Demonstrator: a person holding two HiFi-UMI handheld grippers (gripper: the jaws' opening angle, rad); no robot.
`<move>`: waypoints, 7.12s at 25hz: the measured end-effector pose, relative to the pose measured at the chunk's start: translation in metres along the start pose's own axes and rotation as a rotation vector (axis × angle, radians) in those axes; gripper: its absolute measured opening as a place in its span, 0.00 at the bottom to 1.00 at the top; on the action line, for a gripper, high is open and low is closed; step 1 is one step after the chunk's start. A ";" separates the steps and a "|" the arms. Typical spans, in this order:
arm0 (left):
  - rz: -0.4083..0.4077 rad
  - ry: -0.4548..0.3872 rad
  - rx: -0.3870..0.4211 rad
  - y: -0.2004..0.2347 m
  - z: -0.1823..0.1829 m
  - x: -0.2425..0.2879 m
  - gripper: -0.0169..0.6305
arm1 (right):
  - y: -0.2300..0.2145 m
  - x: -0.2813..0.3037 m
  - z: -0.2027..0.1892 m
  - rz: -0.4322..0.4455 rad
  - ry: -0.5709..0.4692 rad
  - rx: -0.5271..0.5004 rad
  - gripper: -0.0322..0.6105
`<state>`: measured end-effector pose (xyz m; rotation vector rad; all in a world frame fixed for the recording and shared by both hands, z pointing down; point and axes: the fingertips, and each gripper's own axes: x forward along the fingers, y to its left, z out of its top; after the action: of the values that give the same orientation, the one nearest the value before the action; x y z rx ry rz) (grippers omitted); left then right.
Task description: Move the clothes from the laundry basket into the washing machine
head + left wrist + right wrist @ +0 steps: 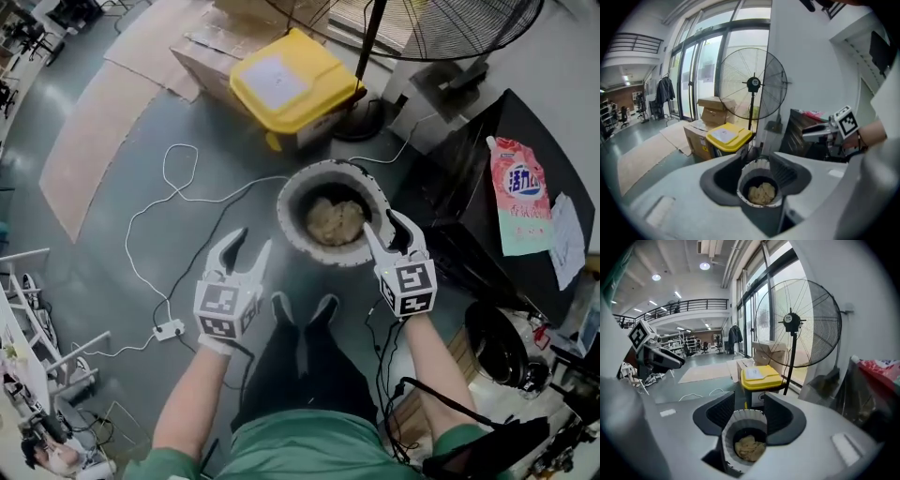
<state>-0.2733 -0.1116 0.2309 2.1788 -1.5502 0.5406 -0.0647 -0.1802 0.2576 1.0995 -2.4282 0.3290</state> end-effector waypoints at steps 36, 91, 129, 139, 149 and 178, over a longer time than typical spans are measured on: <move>-0.163 -0.087 0.160 0.134 -0.282 0.261 0.40 | 0.000 0.414 -0.530 0.520 0.756 -0.285 0.81; -0.051 -0.216 0.095 0.171 -0.266 0.226 0.31 | -0.001 0.418 -0.584 0.586 0.879 -0.690 0.29; -0.185 -0.194 0.114 -0.070 0.177 -0.074 0.31 | -0.009 -0.126 0.084 0.035 -0.063 0.110 0.29; -0.207 -0.330 0.130 -0.106 0.234 -0.121 0.30 | -0.007 -0.253 0.170 -0.105 -0.240 0.131 0.29; -0.312 -0.379 0.156 -0.111 0.243 -0.146 0.30 | 0.009 -0.330 0.187 -0.311 -0.341 0.204 0.29; -0.674 -0.274 0.287 -0.308 0.170 -0.136 0.29 | -0.001 -0.538 0.005 -0.800 -0.330 0.465 0.29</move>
<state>-0.0103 -0.0034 -0.0167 2.8880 -0.7747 0.2566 0.2468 0.1663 -0.0122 2.3608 -1.9660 0.4718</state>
